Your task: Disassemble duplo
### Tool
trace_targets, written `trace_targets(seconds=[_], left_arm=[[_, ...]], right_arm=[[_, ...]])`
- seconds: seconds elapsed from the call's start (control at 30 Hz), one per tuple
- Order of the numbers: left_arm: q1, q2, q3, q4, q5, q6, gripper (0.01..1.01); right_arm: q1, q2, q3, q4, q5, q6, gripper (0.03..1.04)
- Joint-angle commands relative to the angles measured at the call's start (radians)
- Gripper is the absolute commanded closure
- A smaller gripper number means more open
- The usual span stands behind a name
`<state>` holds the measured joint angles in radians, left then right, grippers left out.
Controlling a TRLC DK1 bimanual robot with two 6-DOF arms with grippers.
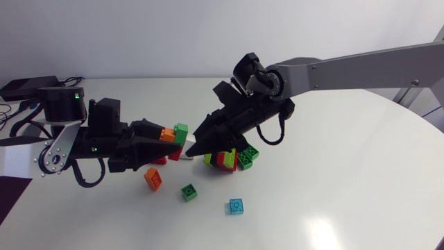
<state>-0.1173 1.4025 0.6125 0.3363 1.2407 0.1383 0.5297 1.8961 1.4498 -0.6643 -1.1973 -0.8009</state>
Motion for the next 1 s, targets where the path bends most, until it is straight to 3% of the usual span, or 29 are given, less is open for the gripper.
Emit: trace_targets(seconds=[0.0, 0.97], left_arm=[[0.019, -0.013, 0.009, 0.0, 0.011, 0.009, 0.385], [0.08, -0.045, 0.007, 0.009, 0.013, 0.0, 0.331]], right_arm=[[0.0, 0.026, 0.023, -0.018, -0.004, 0.002, 0.8], [0.003, 0.029, 0.024, -0.023, -0.001, -0.001, 0.8]])
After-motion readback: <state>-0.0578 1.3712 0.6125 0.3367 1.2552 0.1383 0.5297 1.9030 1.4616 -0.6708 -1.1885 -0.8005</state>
